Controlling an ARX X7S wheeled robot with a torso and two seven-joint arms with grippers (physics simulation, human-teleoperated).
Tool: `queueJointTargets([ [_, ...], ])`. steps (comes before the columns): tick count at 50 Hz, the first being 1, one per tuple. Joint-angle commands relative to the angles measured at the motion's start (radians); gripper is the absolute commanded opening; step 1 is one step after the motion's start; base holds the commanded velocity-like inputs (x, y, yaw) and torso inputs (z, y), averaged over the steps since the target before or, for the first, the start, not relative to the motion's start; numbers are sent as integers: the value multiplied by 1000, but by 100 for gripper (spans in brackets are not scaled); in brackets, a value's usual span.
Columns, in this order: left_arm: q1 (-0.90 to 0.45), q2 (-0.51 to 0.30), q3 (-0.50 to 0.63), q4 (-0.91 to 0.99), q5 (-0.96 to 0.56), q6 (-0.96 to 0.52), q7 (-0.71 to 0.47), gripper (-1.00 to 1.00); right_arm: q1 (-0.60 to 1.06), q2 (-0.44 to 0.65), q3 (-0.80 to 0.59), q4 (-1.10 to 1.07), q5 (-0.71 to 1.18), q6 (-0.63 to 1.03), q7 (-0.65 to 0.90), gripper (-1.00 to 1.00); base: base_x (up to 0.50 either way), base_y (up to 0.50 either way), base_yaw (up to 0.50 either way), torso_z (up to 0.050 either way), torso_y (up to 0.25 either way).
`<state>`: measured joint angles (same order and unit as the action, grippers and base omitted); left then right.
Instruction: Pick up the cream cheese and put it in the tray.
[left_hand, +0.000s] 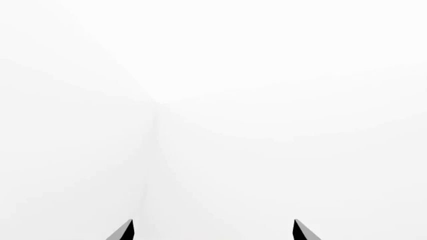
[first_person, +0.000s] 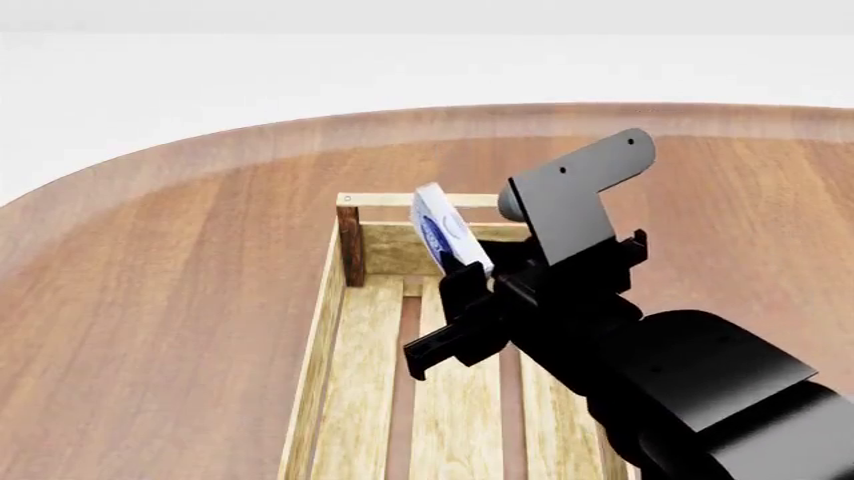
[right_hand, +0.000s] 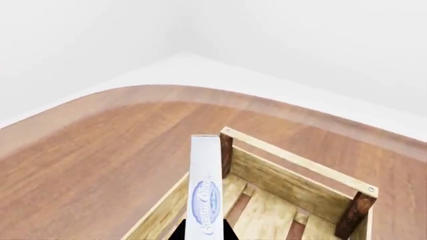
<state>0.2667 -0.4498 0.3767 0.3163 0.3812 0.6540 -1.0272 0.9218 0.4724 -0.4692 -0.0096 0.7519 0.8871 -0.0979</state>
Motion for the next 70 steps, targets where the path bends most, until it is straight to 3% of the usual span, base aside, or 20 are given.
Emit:
queueJointTargets([
  [1, -1, -1, 1, 0, 2, 1, -4, 100, 7, 0, -4, -13, -8, -1, -2, -100, 0, 0, 0, 0, 0],
  [39, -12, 1, 5, -8, 4, -12, -12, 100, 7, -1, -19, 5, -21, -17, 6, -100, 0, 0, 0, 0, 1],
  [70, -13, -4, 10, -9, 5, -5, -21, 100, 6, 2, -24, 2, -18, -21, 8, -100, 0, 0, 0, 0, -92],
])
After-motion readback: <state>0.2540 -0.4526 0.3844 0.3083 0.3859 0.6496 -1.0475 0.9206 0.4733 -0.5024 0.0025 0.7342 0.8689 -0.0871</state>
